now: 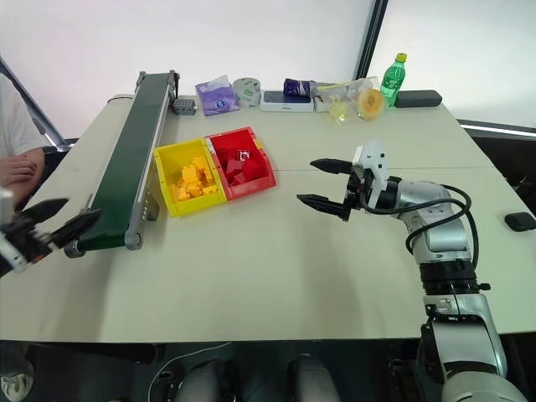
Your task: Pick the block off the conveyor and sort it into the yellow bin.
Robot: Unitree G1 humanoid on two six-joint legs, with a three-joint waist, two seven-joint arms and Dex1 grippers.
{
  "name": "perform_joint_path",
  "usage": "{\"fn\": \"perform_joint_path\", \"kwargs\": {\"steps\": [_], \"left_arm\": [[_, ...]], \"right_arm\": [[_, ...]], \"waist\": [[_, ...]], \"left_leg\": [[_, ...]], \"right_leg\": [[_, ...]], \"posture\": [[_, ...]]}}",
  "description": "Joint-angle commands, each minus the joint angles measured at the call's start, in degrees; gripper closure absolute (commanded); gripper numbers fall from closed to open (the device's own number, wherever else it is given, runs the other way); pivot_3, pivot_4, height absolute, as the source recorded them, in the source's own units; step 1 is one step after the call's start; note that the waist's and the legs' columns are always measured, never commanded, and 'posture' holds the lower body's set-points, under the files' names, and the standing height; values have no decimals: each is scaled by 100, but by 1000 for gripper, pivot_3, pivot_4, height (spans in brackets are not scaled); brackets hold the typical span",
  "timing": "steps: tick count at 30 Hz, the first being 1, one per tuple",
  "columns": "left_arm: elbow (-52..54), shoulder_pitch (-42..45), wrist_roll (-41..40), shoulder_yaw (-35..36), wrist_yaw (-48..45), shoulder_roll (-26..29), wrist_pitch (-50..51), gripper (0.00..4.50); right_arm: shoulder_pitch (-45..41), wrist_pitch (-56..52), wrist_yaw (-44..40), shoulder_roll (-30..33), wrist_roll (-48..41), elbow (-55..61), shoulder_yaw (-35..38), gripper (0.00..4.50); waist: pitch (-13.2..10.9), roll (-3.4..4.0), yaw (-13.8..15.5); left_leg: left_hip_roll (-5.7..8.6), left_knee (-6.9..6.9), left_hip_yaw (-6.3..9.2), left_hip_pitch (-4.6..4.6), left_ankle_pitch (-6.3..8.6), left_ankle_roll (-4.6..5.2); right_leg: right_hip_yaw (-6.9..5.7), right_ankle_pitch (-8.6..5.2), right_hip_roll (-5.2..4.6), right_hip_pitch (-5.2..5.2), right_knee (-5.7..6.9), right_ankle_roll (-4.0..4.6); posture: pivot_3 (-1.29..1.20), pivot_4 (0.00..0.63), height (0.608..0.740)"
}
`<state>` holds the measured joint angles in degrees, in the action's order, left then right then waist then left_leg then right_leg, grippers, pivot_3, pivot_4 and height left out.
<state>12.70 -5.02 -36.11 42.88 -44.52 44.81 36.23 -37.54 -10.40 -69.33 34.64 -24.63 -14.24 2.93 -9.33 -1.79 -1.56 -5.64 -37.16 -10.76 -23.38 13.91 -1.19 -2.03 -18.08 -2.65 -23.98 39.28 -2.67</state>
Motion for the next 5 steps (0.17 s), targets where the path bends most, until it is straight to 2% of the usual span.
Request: {"fn": "perform_joint_path", "kwargs": {"steps": [1,5], "left_arm": [[-44,-60,-83,308,-338,161,-394,139],[-54,39,77,164,-343,204,-705,139]], "right_arm": [[-197,135,-72,-8,5,-20,40,0],[-212,149,-76,-54,6,-63,50,0]], "waist": [[0,0,33],[0,-1,59]], "left_leg": [[0,-1,0,-2,0,0],[1,-1,-2,-2,2,3]], "right_leg": [[0,0,-1,-1,-1,0],[0,1,-8,0,-2,0]], "posture": [[0,150,740],[0,150,740]]}}
